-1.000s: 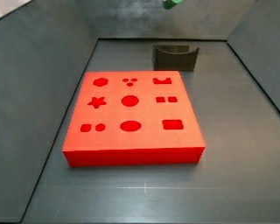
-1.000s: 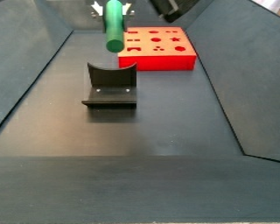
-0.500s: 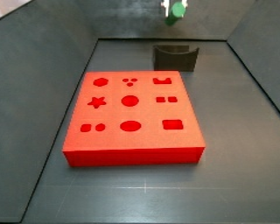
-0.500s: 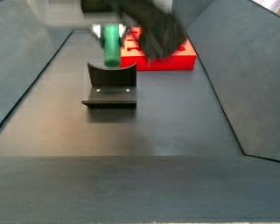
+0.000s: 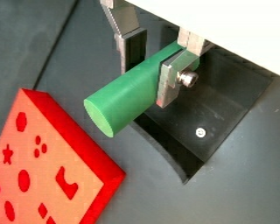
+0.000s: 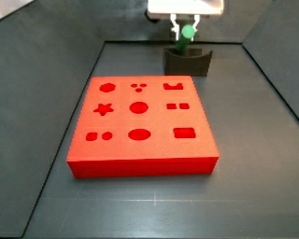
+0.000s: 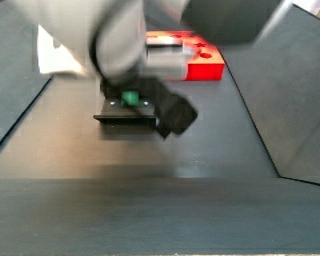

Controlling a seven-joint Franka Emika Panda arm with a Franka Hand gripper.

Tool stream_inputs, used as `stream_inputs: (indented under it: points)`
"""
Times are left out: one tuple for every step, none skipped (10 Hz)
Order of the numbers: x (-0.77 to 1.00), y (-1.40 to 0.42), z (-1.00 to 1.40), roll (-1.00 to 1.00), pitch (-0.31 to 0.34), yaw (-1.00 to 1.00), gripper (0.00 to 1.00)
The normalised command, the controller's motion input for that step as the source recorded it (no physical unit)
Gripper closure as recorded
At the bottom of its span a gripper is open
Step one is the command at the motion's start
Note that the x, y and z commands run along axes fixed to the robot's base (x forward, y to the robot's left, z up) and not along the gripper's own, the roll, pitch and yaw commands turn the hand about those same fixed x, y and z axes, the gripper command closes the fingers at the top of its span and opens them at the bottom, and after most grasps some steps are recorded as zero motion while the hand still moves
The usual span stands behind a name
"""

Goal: Pick up the round object. Move up. Place the round object on the fixture. Regrasp the round object. Move to above the board. Insert the round object.
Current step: Place the round object on the fixture, then regrasp the round object.

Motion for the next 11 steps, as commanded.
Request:
stream_inputs:
  points:
    - [0.18,0.11,-1.0,-0.29,0.024,-0.1,1.0]
    - [0.19,0.11,-1.0,-0.23,0.021,-0.09,1.0]
    - [0.16,0.11,-0.86,-0.18,0.017,-0.09,1.0]
    - [0.13,0.14,-0.78,-0.13,0.007,-0.08,1.0]
    - [0.1,0.13,-0.79,-0.13,0.008,-0.07,1.0]
    - [0.1,0.12,-0.79,-0.12,0.01,-0.07,1.0]
    - [0.0,0.0,0.0,0.0,0.0,0.0,0.0]
    - [0.0,0.0,1.0,-0.03,0.055,0.02,0.0]
    - [-0.01,0.0,1.0,-0.02,0.056,0.03,0.0]
    - [-0.02,0.0,1.0,0.01,0.064,0.02,0.0]
    - [-0.02,0.0,1.0,0.02,0.068,0.01,0.0]
